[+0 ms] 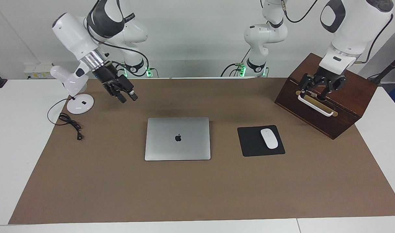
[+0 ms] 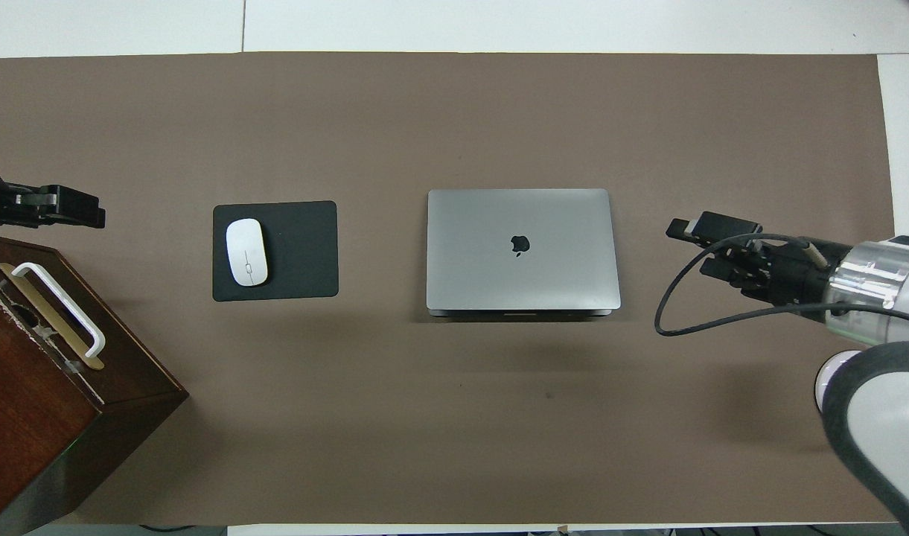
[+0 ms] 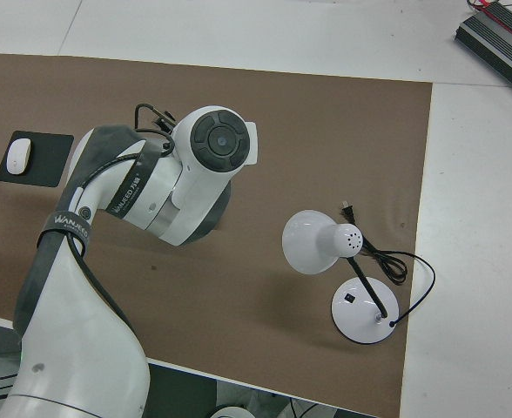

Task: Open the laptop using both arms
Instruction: 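Move the right gripper toward the laptop's front edge, then bring the left gripper to the laptop front while the right gripper aligns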

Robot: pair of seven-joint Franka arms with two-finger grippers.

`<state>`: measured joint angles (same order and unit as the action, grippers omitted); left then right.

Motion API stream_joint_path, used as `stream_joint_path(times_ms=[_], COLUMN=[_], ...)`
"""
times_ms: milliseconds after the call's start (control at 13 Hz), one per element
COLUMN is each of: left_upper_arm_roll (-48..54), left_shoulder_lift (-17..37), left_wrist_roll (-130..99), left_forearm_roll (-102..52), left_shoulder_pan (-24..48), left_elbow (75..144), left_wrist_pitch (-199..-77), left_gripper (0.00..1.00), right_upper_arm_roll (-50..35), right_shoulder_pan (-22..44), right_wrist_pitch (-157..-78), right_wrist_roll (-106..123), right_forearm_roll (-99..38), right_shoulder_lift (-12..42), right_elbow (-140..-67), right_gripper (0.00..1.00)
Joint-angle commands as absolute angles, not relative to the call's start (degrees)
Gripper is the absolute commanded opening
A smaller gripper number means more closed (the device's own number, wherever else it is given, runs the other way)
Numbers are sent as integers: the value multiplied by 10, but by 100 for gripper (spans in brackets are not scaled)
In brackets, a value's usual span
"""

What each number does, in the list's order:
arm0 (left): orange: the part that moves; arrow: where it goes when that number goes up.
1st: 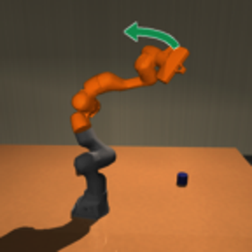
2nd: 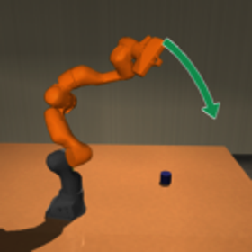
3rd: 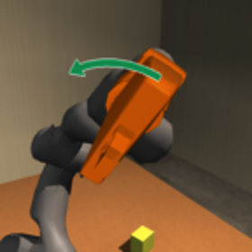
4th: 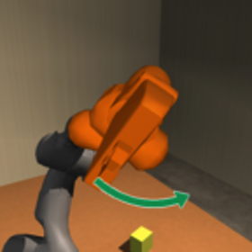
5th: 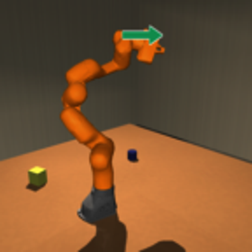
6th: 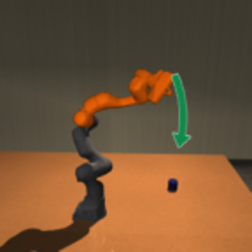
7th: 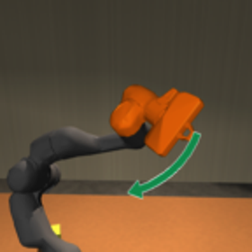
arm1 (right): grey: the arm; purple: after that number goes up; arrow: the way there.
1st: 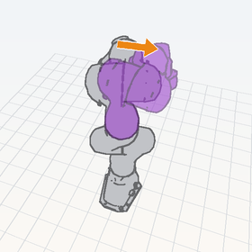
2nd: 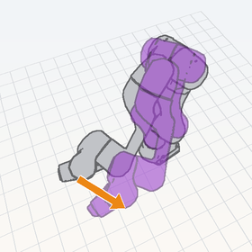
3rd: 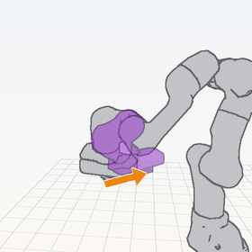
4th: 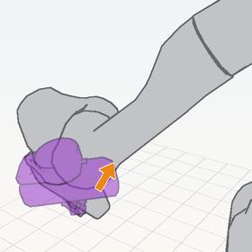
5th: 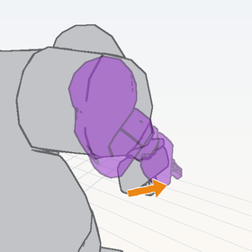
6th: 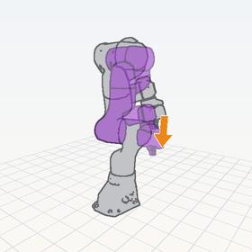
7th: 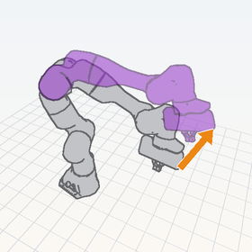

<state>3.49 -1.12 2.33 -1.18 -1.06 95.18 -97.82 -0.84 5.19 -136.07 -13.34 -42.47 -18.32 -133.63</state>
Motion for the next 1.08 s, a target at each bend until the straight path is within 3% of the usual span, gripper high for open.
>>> stream_joint_path(times_ms=[0,386,772,1004], left_upper_arm_roll=[34,34,36,36], left_shoulder_lift=[-32,-41,-106,-147], left_wrist_roll=[18,20,20,20], left_forearm_roll=[-1,-5,-37,-43], left_shoulder_pan=[-12,-17,24,66], left_elbow=[980,1004,1174,1276], left_wrist_pitch=[-991,-1018,-1206,-1324], left_gripper=[0,0,0,0], right_upper_arm_roll=[-11,-11,-15,-15], right_shoulder_pan=[124,156,215,255], right_wrist_pitch=[-1453,-1495,-1567,-1600], right_wrist_roll=[-212,-300,-301,-301], right_forearm_roll=[-449,-457,-546,-598], right_shoulder_lift=[-221,-246,-236,-202], right_elbow=[-1400,-1458,-1523,-1531], right_gripper=[100,100,100,100])
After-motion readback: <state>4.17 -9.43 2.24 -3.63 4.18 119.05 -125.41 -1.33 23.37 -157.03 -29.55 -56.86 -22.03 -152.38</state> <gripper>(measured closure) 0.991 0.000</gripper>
